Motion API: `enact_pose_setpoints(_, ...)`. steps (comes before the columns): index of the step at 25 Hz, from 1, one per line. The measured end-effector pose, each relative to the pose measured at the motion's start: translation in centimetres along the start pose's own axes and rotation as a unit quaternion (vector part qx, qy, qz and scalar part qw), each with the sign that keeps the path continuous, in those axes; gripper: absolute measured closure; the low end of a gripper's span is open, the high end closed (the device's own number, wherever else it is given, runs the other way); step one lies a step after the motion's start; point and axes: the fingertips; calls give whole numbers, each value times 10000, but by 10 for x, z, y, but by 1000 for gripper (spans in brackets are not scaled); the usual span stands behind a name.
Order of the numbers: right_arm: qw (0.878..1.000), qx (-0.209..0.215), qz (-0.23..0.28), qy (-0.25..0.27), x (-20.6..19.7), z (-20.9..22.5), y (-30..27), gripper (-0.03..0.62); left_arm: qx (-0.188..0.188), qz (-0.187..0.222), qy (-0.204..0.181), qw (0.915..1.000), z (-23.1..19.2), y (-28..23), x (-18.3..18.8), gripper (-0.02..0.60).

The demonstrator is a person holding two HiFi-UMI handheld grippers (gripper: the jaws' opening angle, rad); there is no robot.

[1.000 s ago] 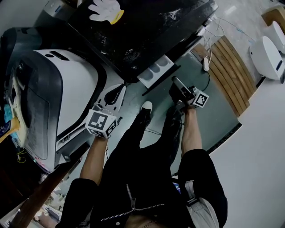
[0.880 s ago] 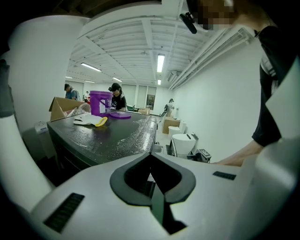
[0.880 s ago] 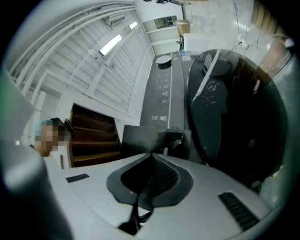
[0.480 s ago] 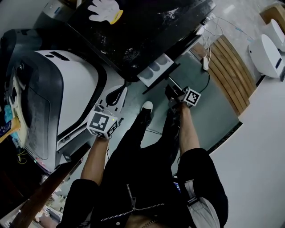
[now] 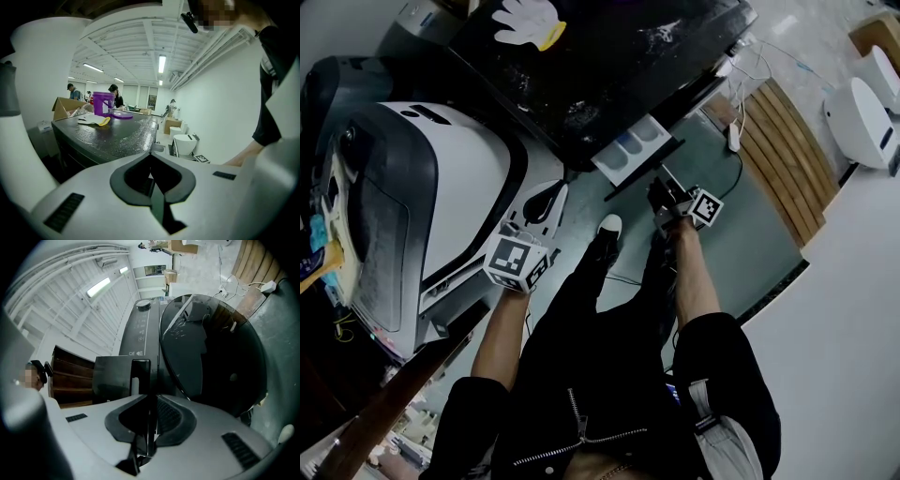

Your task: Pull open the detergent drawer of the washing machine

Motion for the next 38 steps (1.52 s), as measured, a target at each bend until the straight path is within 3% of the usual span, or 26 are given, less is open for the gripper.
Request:
enact_pose_setpoints(26, 9978, -622, 218, 73, 7, 2, 64, 543, -275, 230, -42, 9993, 20, -3, 21, 563)
enact_pose_setpoints(32, 9894, -1292, -25, 664, 2, 0, 74, 525, -356, 315, -67, 9988, 21, -1, 29, 563)
enact_pose_setpoints(38, 9618, -1998, -448, 1816, 1, -23, 102, 549, -479, 443, -116, 9978, 20, -3, 41, 563)
Point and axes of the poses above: the fingertips, and each gripper's own axes: y backward along the fingers, z to its right, x out of its top, and after that the axes turned 6 degrees about z, right-handed
